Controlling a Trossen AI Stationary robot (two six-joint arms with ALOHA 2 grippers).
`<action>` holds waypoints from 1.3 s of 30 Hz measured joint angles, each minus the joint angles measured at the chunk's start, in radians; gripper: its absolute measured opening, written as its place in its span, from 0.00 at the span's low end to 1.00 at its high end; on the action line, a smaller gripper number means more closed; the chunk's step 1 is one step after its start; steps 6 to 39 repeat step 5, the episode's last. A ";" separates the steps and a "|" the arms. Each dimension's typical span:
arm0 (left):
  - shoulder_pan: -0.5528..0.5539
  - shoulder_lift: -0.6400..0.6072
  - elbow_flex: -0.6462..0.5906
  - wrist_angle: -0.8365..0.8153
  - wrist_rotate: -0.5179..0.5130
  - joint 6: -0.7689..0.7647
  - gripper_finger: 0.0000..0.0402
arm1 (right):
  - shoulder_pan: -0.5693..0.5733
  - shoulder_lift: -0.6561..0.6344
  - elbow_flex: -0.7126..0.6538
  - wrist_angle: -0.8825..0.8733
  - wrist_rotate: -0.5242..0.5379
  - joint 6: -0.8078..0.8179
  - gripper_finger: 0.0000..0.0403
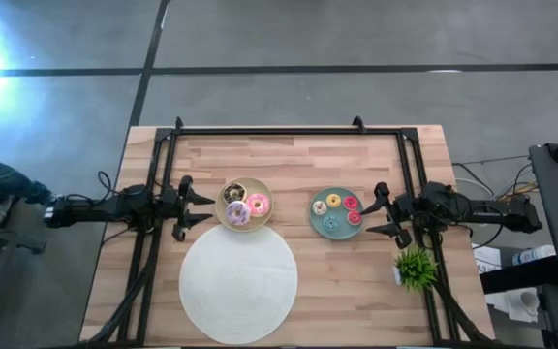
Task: Pick & Place donuts
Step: Return to Home Position
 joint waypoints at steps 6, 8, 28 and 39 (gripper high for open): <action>0.000 0.000 0.000 0.000 0.000 0.000 0.43 | 0.000 0.000 0.000 0.000 0.000 0.000 0.56; 0.000 0.000 0.000 0.000 0.000 0.000 0.43 | 0.000 0.000 0.000 0.000 0.000 0.000 0.56; 0.000 0.000 0.000 0.000 0.000 0.000 0.43 | 0.000 0.000 0.000 0.000 0.000 0.000 0.56; 0.000 0.000 0.000 0.000 0.000 0.000 0.43 | 0.000 0.000 0.000 0.000 0.000 0.000 0.56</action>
